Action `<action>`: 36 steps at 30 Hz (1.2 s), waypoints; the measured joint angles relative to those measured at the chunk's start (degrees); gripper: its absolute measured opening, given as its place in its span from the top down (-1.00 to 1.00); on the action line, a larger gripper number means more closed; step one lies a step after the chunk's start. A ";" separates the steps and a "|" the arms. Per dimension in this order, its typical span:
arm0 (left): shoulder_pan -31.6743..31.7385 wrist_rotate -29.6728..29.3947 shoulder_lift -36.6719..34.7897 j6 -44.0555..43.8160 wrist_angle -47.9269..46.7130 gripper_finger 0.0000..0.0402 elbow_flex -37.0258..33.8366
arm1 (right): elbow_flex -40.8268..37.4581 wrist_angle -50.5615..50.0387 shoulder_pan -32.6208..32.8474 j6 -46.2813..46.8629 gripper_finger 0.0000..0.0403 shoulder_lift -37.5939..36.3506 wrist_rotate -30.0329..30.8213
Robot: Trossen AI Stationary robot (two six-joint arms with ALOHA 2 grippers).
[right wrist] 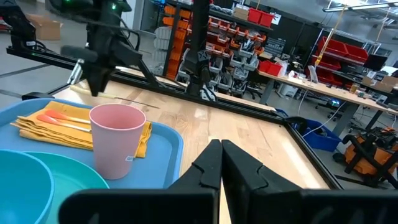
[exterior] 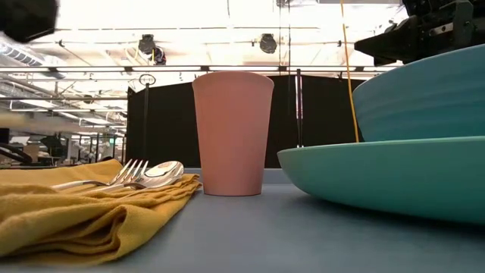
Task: Set up tray
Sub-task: Put the yellow knife on top of the yellow napkin to the left of the orange fork
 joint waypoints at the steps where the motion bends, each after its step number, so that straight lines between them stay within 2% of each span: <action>1: 0.61 -0.01 -0.11 1.27 0.12 0.74 0.73 | 0.00 0.00 0.00 0.00 1.00 -0.01 0.00; 9: 4.61 0.49 0.39 5.73 2.51 0.74 3.92 | 0.00 0.00 -0.01 -0.22 1.00 -0.01 0.00; 22: 4.08 3.20 6.38 1.61 8.16 0.74 3.81 | 0.00 -0.39 -0.02 -0.87 1.00 0.03 0.00; 36: 3.32 3.90 9.20 -1.42 8.35 0.74 3.94 | 0.00 -0.10 -0.01 -0.87 1.00 0.08 0.00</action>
